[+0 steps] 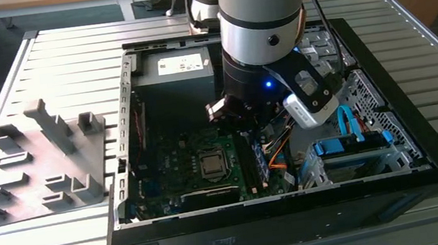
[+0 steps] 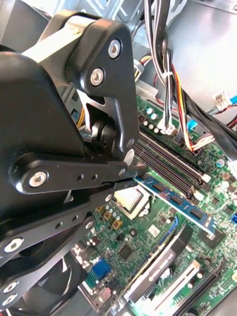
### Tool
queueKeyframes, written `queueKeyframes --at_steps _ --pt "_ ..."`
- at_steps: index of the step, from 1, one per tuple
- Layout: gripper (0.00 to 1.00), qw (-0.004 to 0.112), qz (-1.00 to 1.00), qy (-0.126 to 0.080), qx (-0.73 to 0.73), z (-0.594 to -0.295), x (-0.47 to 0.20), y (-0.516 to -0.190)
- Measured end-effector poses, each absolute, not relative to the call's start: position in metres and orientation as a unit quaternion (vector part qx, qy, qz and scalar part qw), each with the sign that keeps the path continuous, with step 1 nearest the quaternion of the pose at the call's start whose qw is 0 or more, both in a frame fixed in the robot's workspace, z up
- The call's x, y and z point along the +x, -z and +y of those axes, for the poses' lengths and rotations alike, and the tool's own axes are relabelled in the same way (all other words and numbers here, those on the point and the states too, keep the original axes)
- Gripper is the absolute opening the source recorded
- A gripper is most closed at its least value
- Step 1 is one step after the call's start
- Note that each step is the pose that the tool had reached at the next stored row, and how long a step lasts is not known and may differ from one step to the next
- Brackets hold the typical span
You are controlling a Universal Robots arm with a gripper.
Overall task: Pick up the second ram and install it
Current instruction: 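Insert the second ram into the second slot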
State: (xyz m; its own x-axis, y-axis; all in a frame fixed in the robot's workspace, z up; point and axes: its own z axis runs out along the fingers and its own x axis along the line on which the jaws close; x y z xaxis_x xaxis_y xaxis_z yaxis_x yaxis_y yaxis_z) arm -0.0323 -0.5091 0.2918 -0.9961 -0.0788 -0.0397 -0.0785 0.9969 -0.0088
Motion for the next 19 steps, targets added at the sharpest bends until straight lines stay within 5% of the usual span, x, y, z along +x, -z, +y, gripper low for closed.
queueKeyframes --at_steps 19 --pt "0.14 0.020 1.000 -0.012 -0.017 -0.5091 -0.0323 -0.2916"
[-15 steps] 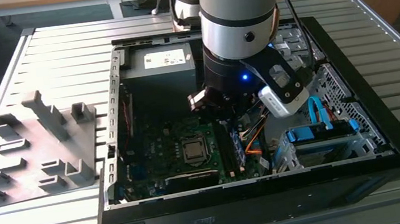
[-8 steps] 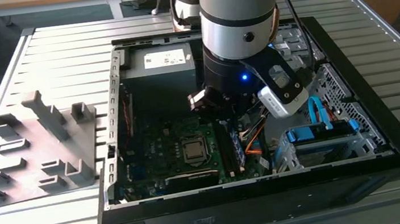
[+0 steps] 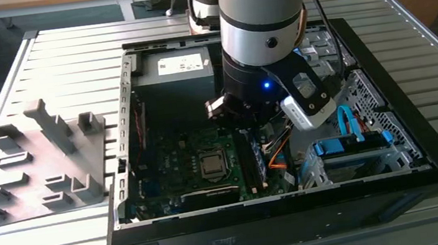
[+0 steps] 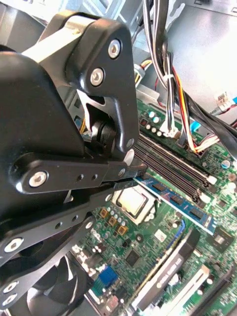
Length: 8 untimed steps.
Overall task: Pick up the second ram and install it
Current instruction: 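Insert the second ram into the second slot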
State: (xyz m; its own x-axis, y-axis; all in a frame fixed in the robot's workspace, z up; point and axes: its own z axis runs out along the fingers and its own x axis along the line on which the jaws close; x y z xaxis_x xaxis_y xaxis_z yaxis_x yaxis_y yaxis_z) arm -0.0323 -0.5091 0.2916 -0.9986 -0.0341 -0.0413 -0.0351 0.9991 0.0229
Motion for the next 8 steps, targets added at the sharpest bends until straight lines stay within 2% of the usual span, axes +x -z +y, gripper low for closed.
queueKeyframes --at_steps 8 --pt "0.14 0.021 1.000 -0.015 0.002 -0.5091 -0.0323 -0.2913"
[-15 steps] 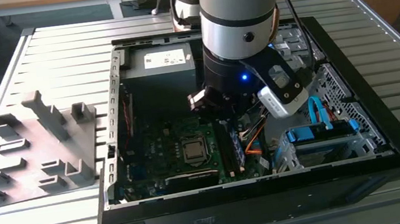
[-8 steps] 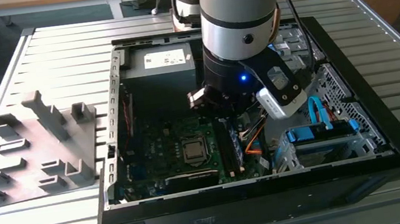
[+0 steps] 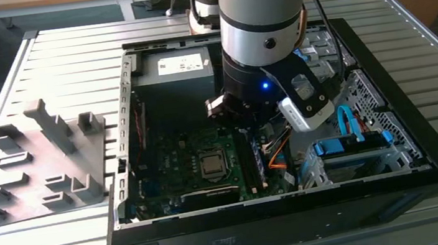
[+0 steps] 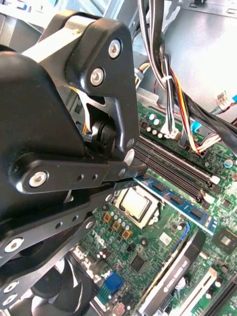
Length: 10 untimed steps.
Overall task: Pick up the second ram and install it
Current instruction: 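Insert the second ram into the second slot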
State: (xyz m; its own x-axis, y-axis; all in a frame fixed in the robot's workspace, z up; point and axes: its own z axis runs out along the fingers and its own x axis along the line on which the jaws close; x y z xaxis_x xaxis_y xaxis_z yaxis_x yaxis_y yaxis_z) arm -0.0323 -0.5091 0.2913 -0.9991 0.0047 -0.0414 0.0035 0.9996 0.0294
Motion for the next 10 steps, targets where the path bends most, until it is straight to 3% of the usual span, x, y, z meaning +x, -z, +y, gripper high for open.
queueKeyframes --at_steps 10 --pt "0.14 0.021 1.000 -0.017 0.002 -0.5091 -0.0323 -0.2871"
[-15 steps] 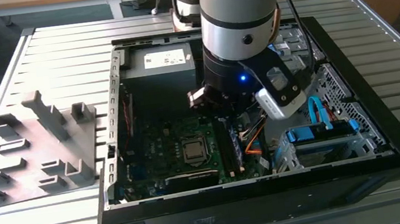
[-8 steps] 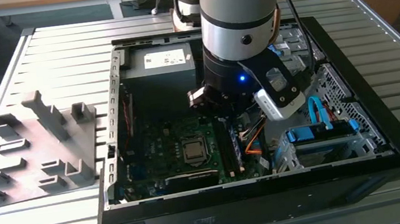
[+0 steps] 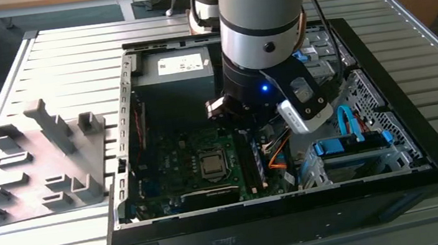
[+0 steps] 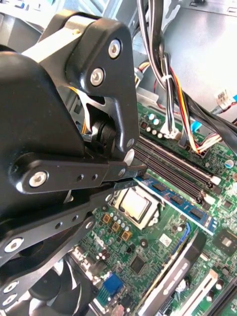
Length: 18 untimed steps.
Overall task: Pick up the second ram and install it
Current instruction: 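Insert the second ram into the second slot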
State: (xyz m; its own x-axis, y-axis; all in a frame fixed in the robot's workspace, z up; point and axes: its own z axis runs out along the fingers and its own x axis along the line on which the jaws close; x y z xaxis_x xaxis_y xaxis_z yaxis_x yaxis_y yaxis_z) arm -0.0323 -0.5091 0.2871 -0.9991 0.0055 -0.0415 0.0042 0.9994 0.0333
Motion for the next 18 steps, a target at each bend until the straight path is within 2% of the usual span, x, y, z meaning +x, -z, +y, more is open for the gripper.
queueKeyframes --at_steps 18 --pt "0.14 0.021 1.000 -0.017 0.002 -0.509 -0.032 -0.276"
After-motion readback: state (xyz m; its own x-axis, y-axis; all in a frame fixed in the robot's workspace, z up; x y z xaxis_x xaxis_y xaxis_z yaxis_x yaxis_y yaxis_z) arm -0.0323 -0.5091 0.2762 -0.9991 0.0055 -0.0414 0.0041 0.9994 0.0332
